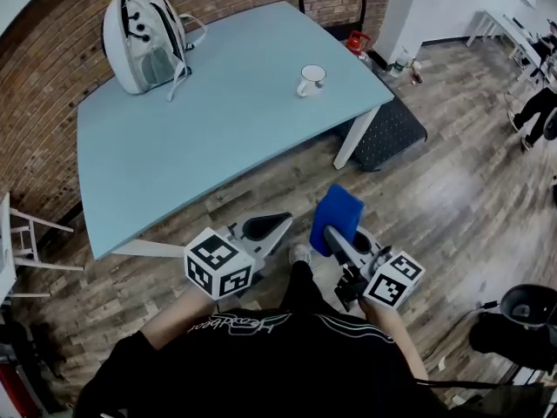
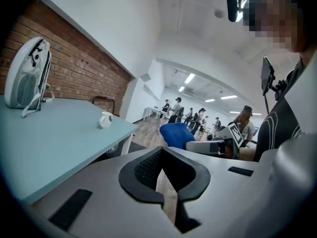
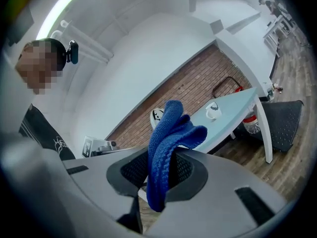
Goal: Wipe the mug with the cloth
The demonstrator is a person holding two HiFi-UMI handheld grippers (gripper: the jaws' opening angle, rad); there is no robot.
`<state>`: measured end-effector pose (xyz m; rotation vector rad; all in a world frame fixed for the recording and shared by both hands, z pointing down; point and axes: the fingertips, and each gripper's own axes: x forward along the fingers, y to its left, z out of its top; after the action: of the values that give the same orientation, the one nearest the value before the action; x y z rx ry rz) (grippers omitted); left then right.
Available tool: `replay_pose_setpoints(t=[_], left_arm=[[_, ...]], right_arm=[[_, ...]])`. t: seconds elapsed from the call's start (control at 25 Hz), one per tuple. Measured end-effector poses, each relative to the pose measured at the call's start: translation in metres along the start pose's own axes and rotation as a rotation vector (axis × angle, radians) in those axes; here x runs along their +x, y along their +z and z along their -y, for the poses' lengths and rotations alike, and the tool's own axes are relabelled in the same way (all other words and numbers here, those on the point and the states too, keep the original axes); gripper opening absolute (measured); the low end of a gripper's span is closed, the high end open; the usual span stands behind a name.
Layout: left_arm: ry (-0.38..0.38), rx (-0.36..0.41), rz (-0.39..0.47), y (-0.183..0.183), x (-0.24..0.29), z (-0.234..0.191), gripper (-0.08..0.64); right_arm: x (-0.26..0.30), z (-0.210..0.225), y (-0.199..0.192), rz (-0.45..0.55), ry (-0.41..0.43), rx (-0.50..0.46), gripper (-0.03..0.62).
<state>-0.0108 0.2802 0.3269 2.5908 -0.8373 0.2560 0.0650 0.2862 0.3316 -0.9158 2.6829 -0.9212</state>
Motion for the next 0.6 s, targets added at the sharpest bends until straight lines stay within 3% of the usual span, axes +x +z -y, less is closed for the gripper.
replay_pose_setpoints(t=[0.28, 0.6], left_arm=[[0.062, -0.040, -0.009, 0.055, 0.113, -0.115, 0.008], [0.107, -0.028, -0.020, 0.080, 0.148, -0.176, 0.008]], right_arm=[[0.079, 0.128, 0.093, -0.008, 0.033, 0.036, 0.060], [0.135, 0.183, 0.136, 0.034, 0.035, 0.085, 0.060]])
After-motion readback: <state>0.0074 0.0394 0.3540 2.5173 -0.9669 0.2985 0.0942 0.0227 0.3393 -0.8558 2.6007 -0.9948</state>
